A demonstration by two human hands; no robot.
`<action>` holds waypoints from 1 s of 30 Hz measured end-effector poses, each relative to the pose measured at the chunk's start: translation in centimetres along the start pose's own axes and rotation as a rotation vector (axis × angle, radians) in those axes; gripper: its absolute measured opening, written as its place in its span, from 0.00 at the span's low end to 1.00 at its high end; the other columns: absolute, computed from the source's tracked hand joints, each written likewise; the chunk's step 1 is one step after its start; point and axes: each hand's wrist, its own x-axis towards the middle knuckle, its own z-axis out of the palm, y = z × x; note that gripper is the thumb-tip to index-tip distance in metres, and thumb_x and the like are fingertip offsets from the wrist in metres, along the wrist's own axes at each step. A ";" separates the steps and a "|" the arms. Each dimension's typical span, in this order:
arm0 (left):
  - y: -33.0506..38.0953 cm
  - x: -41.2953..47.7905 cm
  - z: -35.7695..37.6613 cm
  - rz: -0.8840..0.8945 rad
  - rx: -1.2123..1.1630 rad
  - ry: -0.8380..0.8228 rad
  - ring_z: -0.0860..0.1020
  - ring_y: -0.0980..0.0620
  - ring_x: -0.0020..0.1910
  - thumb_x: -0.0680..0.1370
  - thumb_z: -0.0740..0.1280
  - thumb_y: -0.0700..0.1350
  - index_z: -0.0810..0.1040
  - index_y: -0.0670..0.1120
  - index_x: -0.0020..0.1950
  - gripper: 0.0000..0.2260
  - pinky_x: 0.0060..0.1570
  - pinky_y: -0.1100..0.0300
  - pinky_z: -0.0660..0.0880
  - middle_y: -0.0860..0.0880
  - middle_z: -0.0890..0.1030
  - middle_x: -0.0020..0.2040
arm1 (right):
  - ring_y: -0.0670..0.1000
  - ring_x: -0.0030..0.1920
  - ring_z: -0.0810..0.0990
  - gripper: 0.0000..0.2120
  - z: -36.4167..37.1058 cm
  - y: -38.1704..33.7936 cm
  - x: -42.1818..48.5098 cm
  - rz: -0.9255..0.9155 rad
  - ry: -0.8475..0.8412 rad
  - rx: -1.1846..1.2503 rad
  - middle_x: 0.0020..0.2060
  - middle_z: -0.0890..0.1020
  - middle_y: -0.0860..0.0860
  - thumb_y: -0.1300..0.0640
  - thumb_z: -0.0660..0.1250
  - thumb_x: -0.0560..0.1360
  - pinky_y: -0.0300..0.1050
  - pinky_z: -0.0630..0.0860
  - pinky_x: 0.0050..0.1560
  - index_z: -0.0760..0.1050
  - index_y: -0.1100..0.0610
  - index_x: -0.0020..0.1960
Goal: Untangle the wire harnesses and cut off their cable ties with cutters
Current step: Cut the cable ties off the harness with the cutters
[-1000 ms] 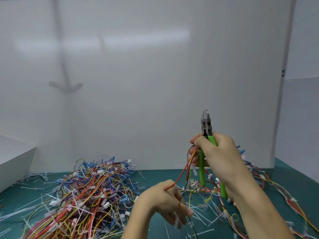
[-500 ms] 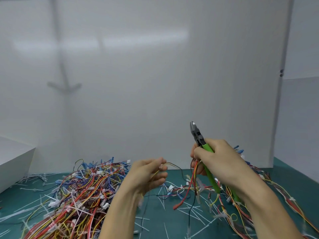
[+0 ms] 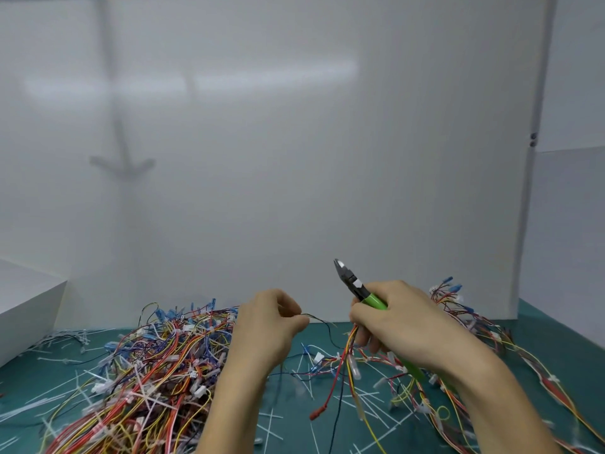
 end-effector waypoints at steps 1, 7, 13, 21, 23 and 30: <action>0.0 -0.1 0.0 0.006 0.066 0.025 0.77 0.55 0.45 0.72 0.76 0.49 0.80 0.49 0.46 0.07 0.40 0.61 0.68 0.53 0.78 0.47 | 0.49 0.35 0.84 0.08 -0.1 0.0 0.0 0.001 0.008 -0.012 0.32 0.85 0.45 0.52 0.62 0.74 0.51 0.81 0.44 0.77 0.54 0.41; -0.3 -0.1 -0.2 -0.010 0.312 -0.018 0.82 0.47 0.46 0.72 0.75 0.46 0.83 0.45 0.41 0.05 0.47 0.58 0.77 0.45 0.84 0.44 | 0.48 0.37 0.84 0.08 -0.1 0.1 0.0 -0.002 0.036 -0.061 0.33 0.85 0.45 0.51 0.62 0.74 0.52 0.81 0.45 0.76 0.53 0.41; -1.2 0.2 0.5 -0.065 -0.075 -0.199 0.82 0.49 0.32 0.74 0.71 0.38 0.83 0.39 0.39 0.05 0.42 0.52 0.82 0.45 0.84 0.31 | 0.49 0.38 0.84 0.08 0.4 0.1 0.1 -0.015 -0.020 -0.116 0.35 0.85 0.49 0.51 0.62 0.75 0.50 0.80 0.45 0.76 0.54 0.42; 0.7 0.5 -0.4 -0.578 -1.430 -0.316 0.85 0.49 0.35 0.74 0.71 0.39 0.81 0.38 0.46 0.05 0.35 0.56 0.83 0.46 0.84 0.37 | 0.52 0.41 0.83 0.08 0.7 0.1 0.0 -0.072 -0.059 -0.133 0.39 0.85 0.52 0.50 0.63 0.76 0.47 0.78 0.39 0.77 0.54 0.44; 0.7 0.3 -0.9 -0.649 -1.545 -0.436 0.86 0.49 0.40 0.70 0.73 0.43 0.81 0.42 0.45 0.07 0.45 0.43 0.82 0.50 0.85 0.40 | 0.51 0.41 0.83 0.07 0.6 0.0 -0.1 -0.108 -0.073 -0.134 0.39 0.84 0.52 0.50 0.64 0.76 0.45 0.78 0.38 0.77 0.52 0.44; 2.2 -0.3 -0.8 -0.571 -1.504 -0.465 0.81 0.54 0.47 0.66 0.75 0.44 0.81 0.46 0.45 0.10 0.46 0.37 0.78 0.51 0.83 0.41 | 0.43 0.30 0.70 0.07 1.5 -0.4 0.1 -0.214 0.001 -0.216 0.32 0.77 0.47 0.50 0.64 0.76 0.34 0.67 0.29 0.73 0.50 0.41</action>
